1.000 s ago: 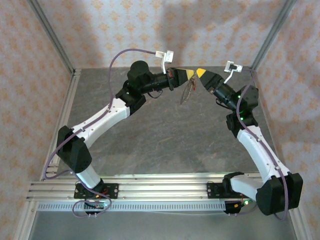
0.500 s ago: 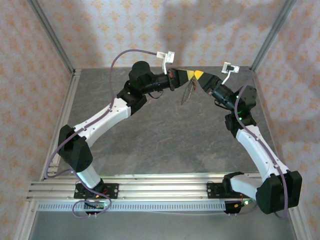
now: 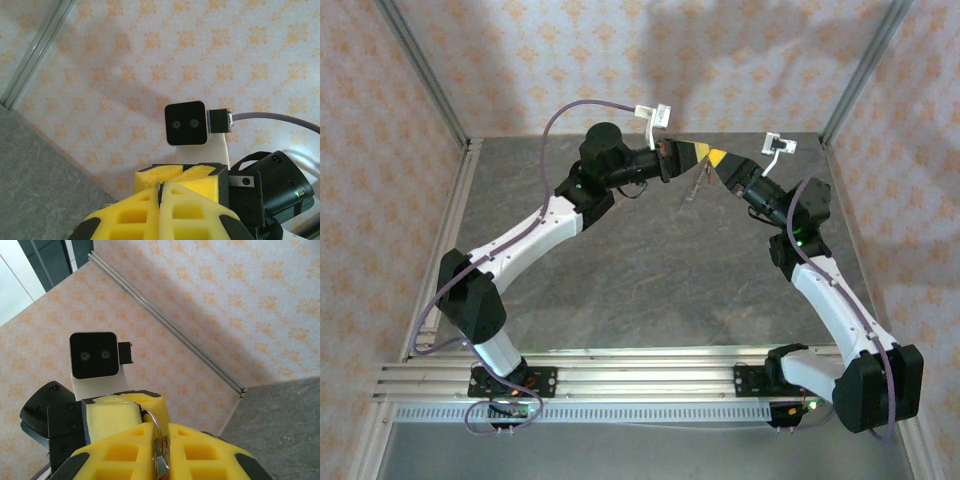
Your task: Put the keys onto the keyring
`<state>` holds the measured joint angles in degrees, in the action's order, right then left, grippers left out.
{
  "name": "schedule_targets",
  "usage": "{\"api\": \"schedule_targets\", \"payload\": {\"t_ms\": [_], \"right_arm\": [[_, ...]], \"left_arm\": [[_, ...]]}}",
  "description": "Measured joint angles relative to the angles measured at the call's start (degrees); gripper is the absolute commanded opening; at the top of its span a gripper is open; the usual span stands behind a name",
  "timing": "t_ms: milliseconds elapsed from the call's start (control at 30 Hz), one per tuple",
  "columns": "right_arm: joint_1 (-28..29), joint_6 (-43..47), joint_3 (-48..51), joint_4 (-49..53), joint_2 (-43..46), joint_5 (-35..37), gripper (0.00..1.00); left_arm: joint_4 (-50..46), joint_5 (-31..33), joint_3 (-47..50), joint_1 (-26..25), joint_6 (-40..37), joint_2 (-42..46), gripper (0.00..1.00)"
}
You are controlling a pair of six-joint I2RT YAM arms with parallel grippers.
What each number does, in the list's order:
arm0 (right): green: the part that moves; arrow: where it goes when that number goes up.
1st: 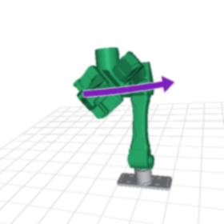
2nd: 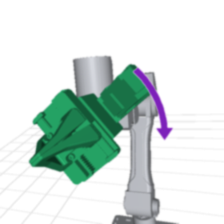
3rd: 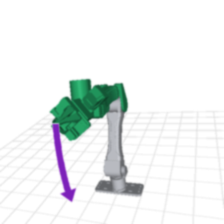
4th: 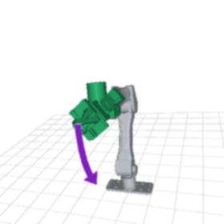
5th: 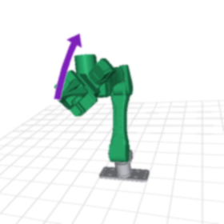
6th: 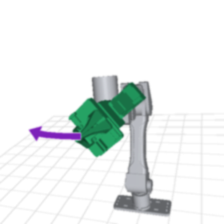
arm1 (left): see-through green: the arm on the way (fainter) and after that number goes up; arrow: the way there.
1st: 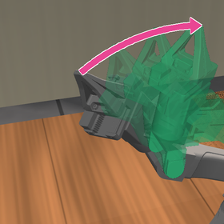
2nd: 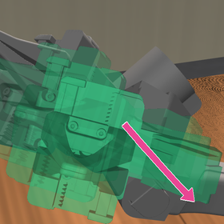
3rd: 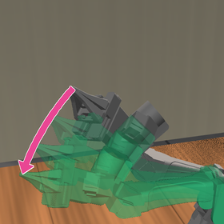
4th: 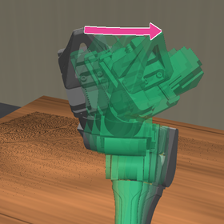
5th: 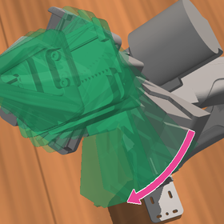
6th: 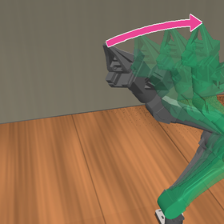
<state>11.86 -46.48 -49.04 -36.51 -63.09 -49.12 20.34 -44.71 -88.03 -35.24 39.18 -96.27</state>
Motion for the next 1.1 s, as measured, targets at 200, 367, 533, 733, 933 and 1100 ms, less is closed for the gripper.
{"api": "schedule_targets", "payload": {"t_ms": [200, 367, 533, 733, 933, 1100], "right_arm": [[0.0, 0.0, 0.1, 0.0, 0.0, 0.0, 0.11], [0.0, -0.3, 0.1, -0.3, -0.1, 0.0, 0.15], [0.0, -1.7, 0.0, -1.8, -0.7, -0.3, 0.05], [0.0, -3.1, 0.0, -3.2, -1.2, -0.4, 0.0], [0.0, -3.7, 0.0, -3.6, -1.3, -0.4, 0.0], [-0.3, -3.4, 0.0, -3.2, -1.5, -0.6, 0.0]], "left_arm": [[0.0, 0.0, 0.0, 0.0, 0.0, -0.2, 0.0], [0.0, 0.0, 0.0, 0.0, 0.0, -0.3, 0.0], [0.1, 0.2, 0.0, -0.1, 0.0, -0.3, 0.0], [0.5, 0.4, 0.0, 0.0, 0.0, -0.3, 0.0], [0.0, 0.6, -0.3, 0.0, -0.2, -0.3, 0.13], [-2.1, 0.7, -1.3, 0.0, -2.1, -0.3, 0.4]]}}
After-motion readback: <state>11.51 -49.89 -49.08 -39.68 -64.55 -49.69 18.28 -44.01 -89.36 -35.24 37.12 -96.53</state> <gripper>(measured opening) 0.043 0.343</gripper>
